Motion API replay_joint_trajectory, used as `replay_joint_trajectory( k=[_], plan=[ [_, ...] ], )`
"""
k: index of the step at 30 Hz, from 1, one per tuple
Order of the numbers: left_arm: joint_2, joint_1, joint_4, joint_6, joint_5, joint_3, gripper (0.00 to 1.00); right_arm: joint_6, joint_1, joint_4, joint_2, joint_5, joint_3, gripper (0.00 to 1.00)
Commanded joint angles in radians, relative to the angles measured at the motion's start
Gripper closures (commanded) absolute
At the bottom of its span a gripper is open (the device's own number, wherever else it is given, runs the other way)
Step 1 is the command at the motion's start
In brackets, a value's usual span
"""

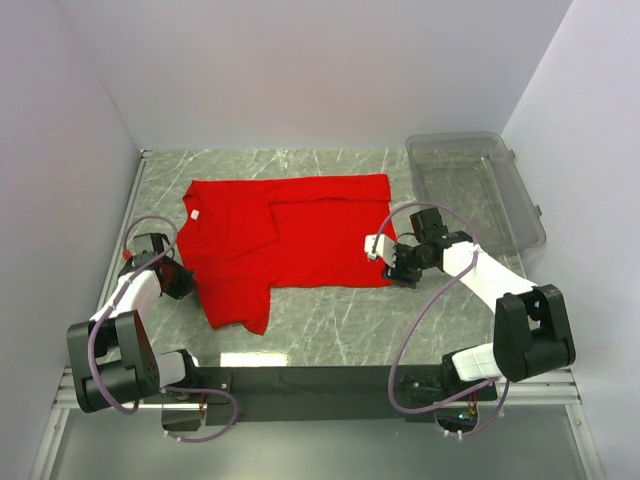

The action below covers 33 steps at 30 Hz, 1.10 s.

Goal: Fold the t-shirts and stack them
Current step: Fold the tshirt

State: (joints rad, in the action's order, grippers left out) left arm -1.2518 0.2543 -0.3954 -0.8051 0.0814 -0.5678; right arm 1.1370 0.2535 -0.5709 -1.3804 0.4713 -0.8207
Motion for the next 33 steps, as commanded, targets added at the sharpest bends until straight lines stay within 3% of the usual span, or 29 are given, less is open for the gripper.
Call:
replay_joint_trajectory(
  k=[1, 17, 20, 23, 24, 27, 33],
  plan=[
    [0.049, -0.003, -0.011, 0.023, -0.014, -0.037, 0.99, 0.125, -0.007, -0.044, 0.006, -0.002, 0.025, 0.41],
    [0.077, -0.003, -0.026, 0.029, -0.011, -0.044, 0.99, 0.109, -0.007, 0.068, -0.108, -0.143, 0.048, 0.42],
    [0.078, -0.003, -0.03, 0.029, -0.008, -0.046, 0.99, 0.095, -0.007, 0.062, -0.117, -0.137, 0.048, 0.5],
    [0.083, -0.004, -0.034, 0.03, -0.008, -0.052, 0.99, 0.083, -0.007, 0.068, -0.112, -0.126, 0.054, 0.67],
    [0.086, -0.003, -0.034, 0.03, -0.008, -0.056, 0.99, 0.076, -0.008, 0.066, -0.109, -0.123, 0.052, 0.82],
    [0.098, -0.003, -0.049, 0.03, -0.009, -0.069, 0.99, 0.044, -0.02, 0.057, -0.079, -0.099, 0.037, 0.99],
    [0.138, 0.0, -0.088, 0.034, -0.028, -0.128, 0.99, -0.016, -0.109, 0.016, -0.045, -0.039, -0.063, 1.0]
  ],
)
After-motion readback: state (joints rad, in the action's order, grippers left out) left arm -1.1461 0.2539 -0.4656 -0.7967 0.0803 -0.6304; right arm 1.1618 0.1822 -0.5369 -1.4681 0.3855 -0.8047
